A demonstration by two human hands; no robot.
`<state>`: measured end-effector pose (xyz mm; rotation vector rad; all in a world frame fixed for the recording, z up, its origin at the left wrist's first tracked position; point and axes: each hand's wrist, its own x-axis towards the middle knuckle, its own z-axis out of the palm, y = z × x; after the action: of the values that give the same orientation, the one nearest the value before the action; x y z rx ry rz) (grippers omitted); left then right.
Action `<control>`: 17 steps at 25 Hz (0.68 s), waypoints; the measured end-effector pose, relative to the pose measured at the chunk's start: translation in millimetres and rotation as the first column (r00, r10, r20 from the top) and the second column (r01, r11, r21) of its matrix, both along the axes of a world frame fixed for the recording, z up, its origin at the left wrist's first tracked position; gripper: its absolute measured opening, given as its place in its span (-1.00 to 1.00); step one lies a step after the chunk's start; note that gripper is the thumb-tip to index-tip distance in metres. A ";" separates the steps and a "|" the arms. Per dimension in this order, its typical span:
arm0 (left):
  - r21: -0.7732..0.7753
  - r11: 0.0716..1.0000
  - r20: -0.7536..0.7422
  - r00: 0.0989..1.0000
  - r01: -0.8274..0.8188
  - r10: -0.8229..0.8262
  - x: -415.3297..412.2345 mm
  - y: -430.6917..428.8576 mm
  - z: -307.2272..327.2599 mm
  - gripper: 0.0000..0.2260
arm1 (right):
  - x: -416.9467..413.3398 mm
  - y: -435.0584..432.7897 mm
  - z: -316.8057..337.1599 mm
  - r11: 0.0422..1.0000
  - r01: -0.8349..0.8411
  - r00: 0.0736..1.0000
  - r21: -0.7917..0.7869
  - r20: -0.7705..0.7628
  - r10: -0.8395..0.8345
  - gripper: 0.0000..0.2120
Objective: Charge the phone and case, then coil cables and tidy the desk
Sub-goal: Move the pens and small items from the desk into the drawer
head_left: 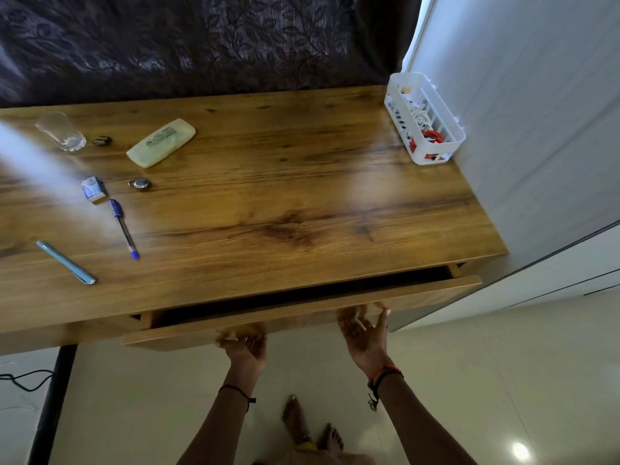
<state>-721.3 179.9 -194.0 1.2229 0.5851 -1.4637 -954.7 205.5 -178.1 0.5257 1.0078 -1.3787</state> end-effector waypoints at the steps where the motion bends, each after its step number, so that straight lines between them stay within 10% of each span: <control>1: 0.035 0.998 0.030 0.998 0.060 -0.061 -0.5 9.2 1.3 -0.49 | -4.3 8.8 0.1 0.998 -0.053 0.998 0.018 -0.029 0.054 -0.37; 4: 0.144 0.812 0.188 0.790 0.566 -0.584 -13.5 38.8 17.4 -0.78 | -13.2 30.6 14.7 0.873 -0.455 0.827 0.174 -0.279 0.487 -0.61; 7: 0.127 0.332 0.481 0.234 0.935 -0.845 -38.0 60.5 65.6 -0.86 | -16.9 37.8 54.8 0.429 -0.794 0.185 0.432 -0.499 0.846 -0.79; 9: 0.076 0.254 0.836 0.078 0.964 -0.544 -38.6 60.5 103.5 -0.82 | -13.9 35.1 92.3 0.267 -0.862 -0.080 0.430 -0.637 0.767 -0.74; 12: 0.307 0.288 0.933 -0.347 0.907 0.096 -13.5 38.1 130.3 -0.75 | -2.8 26.2 131.2 0.362 -0.836 -0.245 0.413 -0.870 0.427 -0.70; 14: 0.483 0.229 0.859 -0.508 0.845 0.063 2.9 19.6 130.8 -0.74 | 4.3 11.6 135.2 0.516 -0.724 -0.461 0.458 -0.877 0.132 -0.79; 17: 0.640 0.084 0.766 -0.625 0.764 -0.154 11.2 8.9 124.0 -0.63 | 10.2 -5.3 125.5 0.463 -0.683 -0.635 0.564 -0.772 0.004 -0.80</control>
<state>-710.1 188.8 -70.0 1.8138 -2.1793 -0.8795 -944.5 200.2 -52.6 -2.0018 1.7149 -0.5524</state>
